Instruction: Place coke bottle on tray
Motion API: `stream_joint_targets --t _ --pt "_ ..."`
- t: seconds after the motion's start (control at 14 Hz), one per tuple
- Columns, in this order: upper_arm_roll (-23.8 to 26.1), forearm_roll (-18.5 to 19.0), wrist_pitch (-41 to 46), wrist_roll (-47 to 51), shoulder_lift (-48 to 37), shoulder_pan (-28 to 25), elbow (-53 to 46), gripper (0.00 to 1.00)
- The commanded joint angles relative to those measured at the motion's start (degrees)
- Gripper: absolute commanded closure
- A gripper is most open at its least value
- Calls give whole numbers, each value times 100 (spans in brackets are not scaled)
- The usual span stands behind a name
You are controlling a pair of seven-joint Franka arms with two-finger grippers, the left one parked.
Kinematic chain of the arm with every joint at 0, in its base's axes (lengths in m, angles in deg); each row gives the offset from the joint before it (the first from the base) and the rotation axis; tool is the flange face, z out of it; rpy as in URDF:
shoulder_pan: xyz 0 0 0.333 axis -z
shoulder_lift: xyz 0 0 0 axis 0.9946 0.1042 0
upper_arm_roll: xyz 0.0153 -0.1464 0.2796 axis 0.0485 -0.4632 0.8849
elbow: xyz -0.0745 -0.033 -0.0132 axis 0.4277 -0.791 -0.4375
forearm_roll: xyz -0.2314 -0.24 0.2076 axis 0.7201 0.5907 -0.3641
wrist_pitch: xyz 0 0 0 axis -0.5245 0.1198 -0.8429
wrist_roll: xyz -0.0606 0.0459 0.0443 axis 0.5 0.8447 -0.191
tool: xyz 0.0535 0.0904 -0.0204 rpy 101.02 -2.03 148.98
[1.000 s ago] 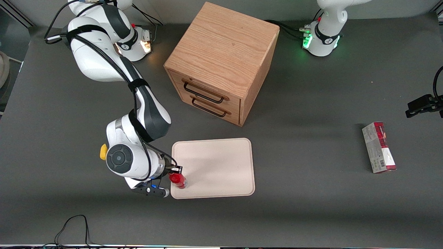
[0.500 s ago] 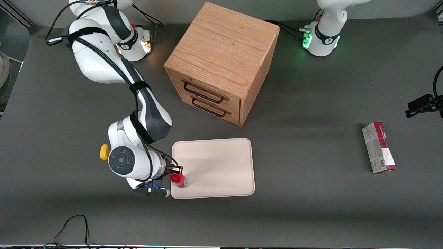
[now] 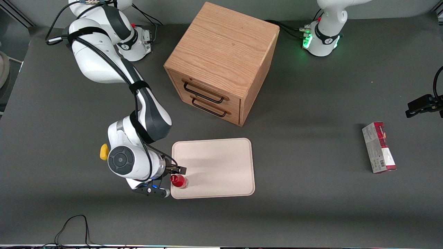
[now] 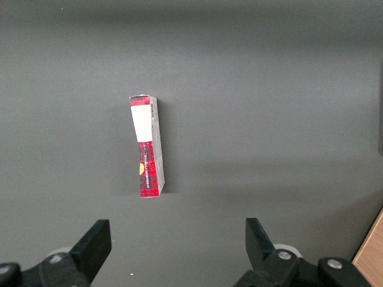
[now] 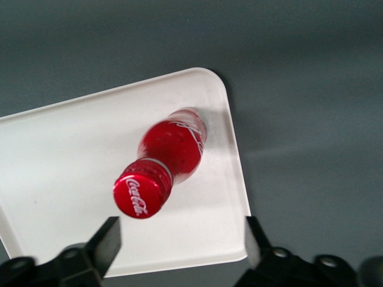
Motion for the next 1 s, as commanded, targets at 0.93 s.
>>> stream_joint_targets --t 0.93 --pt "-80 32 718 -641 -2796 733 2638 1"
